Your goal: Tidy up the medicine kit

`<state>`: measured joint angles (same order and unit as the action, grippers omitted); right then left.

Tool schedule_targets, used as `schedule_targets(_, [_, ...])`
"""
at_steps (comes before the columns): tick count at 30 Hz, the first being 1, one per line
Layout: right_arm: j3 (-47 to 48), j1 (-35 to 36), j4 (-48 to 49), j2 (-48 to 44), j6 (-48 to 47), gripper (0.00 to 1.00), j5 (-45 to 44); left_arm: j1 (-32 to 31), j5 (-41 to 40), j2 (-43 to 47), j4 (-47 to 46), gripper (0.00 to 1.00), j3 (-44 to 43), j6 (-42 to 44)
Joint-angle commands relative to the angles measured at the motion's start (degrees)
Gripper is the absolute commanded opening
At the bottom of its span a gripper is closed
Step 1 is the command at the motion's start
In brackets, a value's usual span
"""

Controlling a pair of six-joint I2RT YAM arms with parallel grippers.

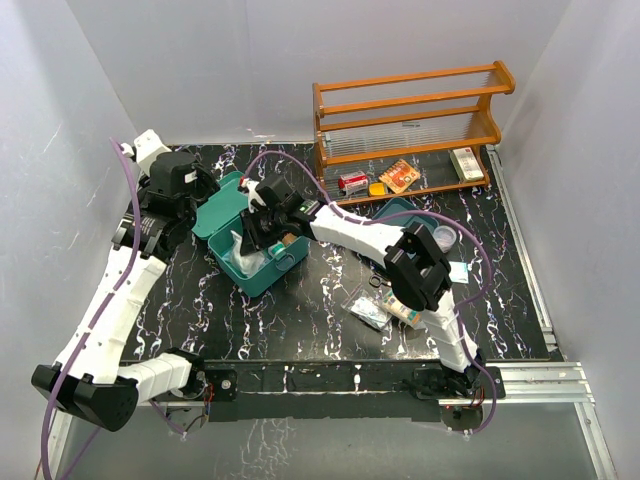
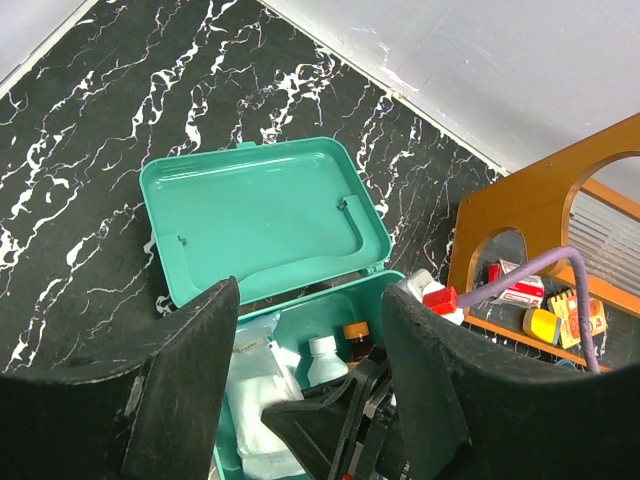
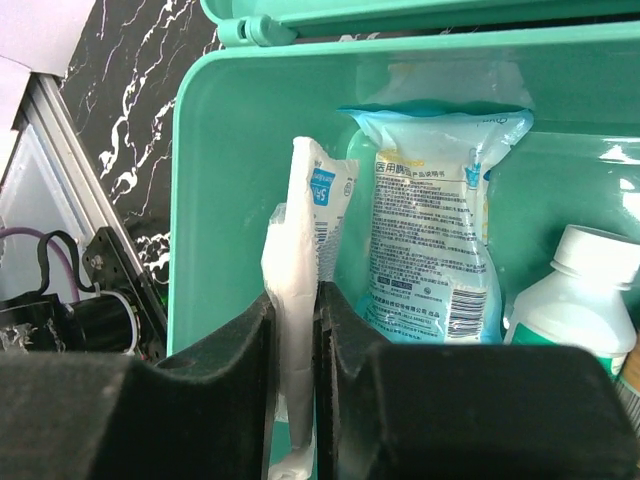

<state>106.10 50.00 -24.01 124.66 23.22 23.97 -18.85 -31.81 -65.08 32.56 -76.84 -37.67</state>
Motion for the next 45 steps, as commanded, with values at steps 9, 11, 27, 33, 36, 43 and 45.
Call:
schedule_targets(9, [4.52,0.27,-0.97,2.24,1.96,0.35,-0.25,0.31,-0.09,1.71,-1.45,0.59,-0.33,1.04])
schedule_targets(11, [5.06,0.16,-1.81,1.73,1.73,0.44,-4.27,0.3,-0.09,1.71,-1.53,0.59,-0.33,1.3])
schedule_targets(27, [9.03,-0.19,-5.74,1.84,-3.56,0.39,-13.76,0.27,0.47,1.12,-2.92,0.59,-0.32,3.3])
schedule_targets(33, [9.27,-0.62,-6.49,-1.28,-3.03,0.37,-16.17,0.31,6.7,1.31,-6.2,0.62,0.13,8.73])
schedule_targets(36, [6.33,-1.31,-5.72,-5.38,-1.87,0.36,-18.18,0.31,9.99,2.13,-8.28,0.63,1.27,12.03])
schedule_targets(43, [-8.49,-2.46,-1.85,-20.78,1.62,0.39,-29.24,0.31,14.35,5.39,-10.85,0.72,4.85,17.33])
schedule_targets(45, [-13.72,-2.66,-1.77,-26.2,3.11,0.41,-33.85,0.31,15.43,6.42,-11.65,0.75,6.17,17.37])
